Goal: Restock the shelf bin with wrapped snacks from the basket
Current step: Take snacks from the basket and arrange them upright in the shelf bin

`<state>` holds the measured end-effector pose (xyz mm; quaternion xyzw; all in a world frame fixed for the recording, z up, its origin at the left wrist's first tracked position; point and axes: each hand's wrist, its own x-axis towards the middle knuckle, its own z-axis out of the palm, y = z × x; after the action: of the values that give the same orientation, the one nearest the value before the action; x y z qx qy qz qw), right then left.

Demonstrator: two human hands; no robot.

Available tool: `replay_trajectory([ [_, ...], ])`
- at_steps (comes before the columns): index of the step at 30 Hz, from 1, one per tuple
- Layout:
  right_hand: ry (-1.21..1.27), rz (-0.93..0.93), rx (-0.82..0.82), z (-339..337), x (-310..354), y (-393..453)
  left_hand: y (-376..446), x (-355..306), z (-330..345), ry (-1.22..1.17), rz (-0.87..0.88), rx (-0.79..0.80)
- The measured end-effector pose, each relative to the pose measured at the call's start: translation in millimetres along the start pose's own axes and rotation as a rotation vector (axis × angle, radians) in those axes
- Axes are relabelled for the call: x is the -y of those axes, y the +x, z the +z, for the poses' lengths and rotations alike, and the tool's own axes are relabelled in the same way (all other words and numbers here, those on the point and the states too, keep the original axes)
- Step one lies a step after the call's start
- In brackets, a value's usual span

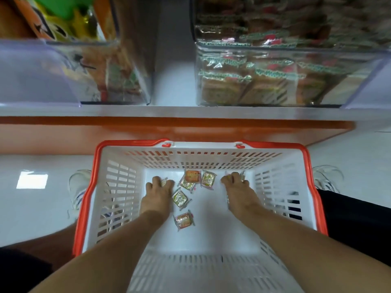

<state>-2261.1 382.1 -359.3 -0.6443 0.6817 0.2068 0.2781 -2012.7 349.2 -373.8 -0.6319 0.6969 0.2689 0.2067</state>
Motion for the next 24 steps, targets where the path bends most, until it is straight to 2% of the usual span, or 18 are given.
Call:
replay_trajectory([
  [4, 0.399, -0.069, -0.036, -2.0, 22.7, -4.0, -1.6, 2.7, 9.1, -0.184, 0.018, -0.01],
  [10, 0.724, -0.135, 0.058, -10.0, 46.6, -10.1, -6.2, -3.9, -7.5, -0.663, -0.204, -0.04],
  [12, 0.717, -0.217, 0.073, -25.3, 50.4, -17.3, -13.1, -7.1, -28.3, -1.028, -0.234, 0.145],
  [14, 0.682, -0.31, 0.076, -51.3, 54.5, -30.0, -27.1, -8.8, -54.9, -1.4, -0.195, 0.513],
  [16, 0.657, -0.388, 0.05, -87.1, 58.6, -48.1, -40.4, -10.1, -81.2, -1.653, -0.104, 0.769],
  [19, 0.65, -0.474, -0.025, -147.4, 61.2, -84.3, -60.4, -20.9, -125.9, -1.757, 0.082, 0.955],
  [24, 0.741, -0.584, -0.156, -235.7, 53.7, -155.3, -105.5, -56.7, -210.0, -1.733, 0.478, 1.07],
])
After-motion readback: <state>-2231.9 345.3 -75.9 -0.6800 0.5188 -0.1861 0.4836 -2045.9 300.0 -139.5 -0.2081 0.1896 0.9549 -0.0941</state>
